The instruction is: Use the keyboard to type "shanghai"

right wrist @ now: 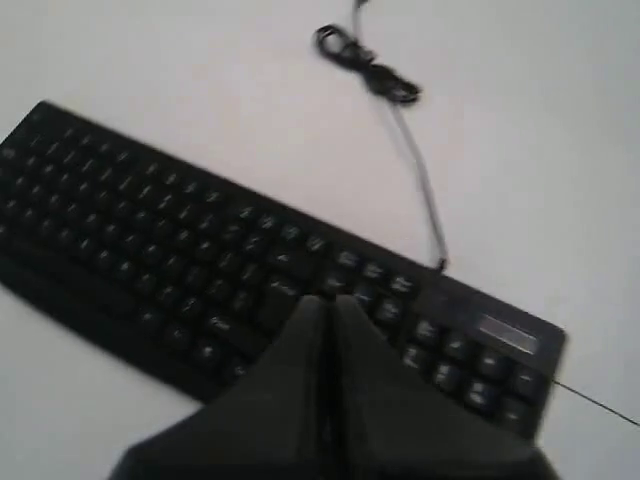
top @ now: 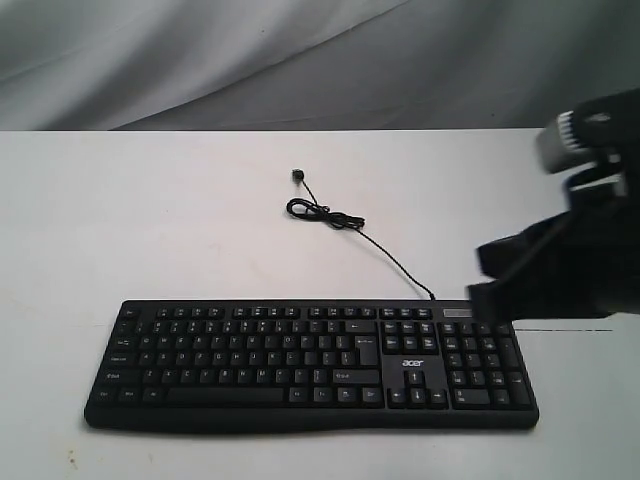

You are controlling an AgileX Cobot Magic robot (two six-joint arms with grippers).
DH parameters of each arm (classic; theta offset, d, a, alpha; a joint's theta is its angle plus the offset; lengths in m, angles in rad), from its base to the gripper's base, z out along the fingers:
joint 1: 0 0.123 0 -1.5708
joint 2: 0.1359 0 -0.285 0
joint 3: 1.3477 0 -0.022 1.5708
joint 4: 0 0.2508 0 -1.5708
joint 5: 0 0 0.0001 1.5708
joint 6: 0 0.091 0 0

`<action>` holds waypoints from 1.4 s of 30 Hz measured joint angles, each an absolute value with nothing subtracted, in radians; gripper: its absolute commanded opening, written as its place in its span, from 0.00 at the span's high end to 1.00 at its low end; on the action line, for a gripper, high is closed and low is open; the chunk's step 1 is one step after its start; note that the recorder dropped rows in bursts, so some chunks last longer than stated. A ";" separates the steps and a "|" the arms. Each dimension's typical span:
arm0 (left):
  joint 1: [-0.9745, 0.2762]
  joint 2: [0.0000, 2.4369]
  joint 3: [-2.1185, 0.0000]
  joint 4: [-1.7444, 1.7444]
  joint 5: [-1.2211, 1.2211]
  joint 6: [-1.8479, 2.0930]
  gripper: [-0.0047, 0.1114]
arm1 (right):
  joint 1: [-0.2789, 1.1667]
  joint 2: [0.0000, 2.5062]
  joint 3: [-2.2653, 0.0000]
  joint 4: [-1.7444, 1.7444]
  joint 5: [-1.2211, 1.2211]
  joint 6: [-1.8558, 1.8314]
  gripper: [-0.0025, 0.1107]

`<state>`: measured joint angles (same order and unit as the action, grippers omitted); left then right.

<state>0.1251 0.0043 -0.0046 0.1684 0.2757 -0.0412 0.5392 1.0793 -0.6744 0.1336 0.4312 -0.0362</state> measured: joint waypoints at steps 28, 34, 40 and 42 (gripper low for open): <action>0.125 0.004 -0.005 0.168 0.276 -0.041 0.96 | 0.929 2.017 -1.309 0.506 0.183 -0.700 0.98; 0.125 0.004 -0.005 0.168 0.276 -0.041 0.96 | 0.959 2.059 -1.309 0.495 0.145 -0.721 0.98; 0.125 0.004 -0.005 0.168 0.276 -0.041 0.96 | 0.977 2.090 -1.309 0.491 0.129 -0.725 0.98; 0.125 0.004 -0.005 0.168 0.276 -0.041 0.96 | 0.977 2.101 -1.309 0.486 0.113 -0.725 0.98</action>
